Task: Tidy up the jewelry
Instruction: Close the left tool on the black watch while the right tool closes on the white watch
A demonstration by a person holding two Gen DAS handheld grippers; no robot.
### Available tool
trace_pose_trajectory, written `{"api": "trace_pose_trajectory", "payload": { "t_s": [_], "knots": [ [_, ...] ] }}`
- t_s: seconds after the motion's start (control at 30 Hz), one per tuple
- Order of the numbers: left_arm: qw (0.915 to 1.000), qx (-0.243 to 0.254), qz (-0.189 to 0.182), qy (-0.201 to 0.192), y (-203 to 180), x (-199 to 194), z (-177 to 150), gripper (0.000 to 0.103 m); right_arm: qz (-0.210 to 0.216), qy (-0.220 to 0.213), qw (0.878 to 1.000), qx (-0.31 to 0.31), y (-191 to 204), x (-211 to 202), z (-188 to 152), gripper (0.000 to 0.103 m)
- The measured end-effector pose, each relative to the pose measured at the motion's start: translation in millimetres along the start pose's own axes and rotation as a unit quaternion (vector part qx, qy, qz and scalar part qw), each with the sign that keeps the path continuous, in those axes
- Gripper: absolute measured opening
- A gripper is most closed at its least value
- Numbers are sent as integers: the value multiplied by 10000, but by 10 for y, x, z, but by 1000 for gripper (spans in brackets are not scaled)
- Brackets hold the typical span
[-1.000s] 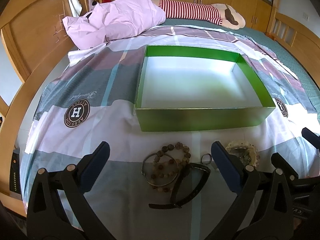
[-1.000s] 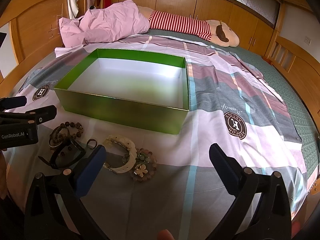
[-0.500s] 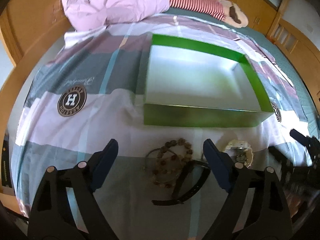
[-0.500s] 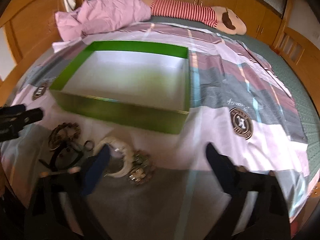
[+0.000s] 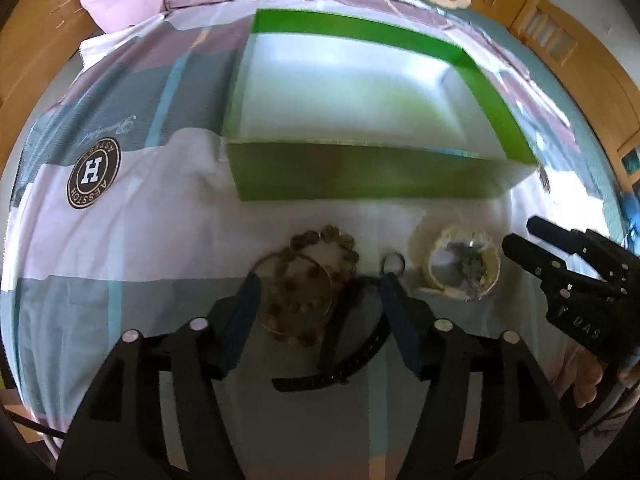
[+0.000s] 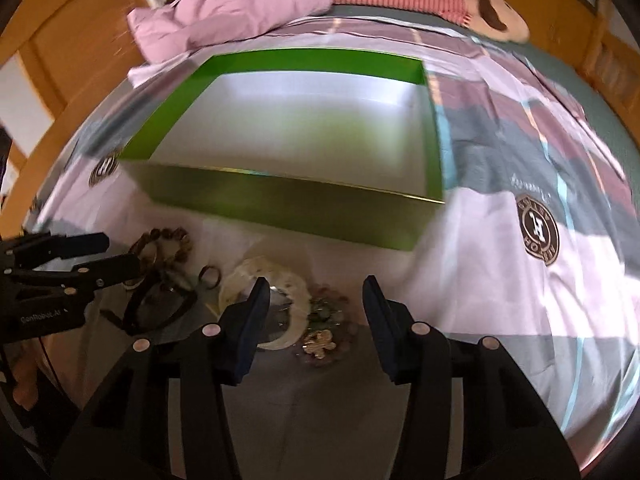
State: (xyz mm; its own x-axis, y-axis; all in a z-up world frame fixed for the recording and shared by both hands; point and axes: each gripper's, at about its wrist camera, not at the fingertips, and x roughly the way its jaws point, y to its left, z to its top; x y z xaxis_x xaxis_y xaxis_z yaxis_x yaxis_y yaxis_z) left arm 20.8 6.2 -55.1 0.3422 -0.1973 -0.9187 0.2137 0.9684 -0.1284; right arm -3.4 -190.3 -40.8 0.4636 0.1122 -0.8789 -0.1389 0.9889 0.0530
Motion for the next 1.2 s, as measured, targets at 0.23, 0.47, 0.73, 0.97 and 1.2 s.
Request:
{"api": "trace_pose_trajectory", "payload": {
  "t_s": [0.23,0.47,0.73,0.97,1.2],
  "knots": [
    [9981,89,313,526,14,308,-83,60,-259,356,9981,-430,150,235,-79,21],
    [9996,-55,-69,252,90,146,-46,12,-95,37,9999,-130,8,84,-62,6],
    [9947,-595,-736,-412,357,-231,86,13,-130,-73,9999,48,-106,30,-20,7],
    [9939,-923,-598,-84,494,-98,53,39,-193,-28,9998,95,-91,75,-27,9],
    [9973,-522,-506,82,337,83,-7,47,-338,6,9994,73,-82,129,-46,27]
  ]
}}
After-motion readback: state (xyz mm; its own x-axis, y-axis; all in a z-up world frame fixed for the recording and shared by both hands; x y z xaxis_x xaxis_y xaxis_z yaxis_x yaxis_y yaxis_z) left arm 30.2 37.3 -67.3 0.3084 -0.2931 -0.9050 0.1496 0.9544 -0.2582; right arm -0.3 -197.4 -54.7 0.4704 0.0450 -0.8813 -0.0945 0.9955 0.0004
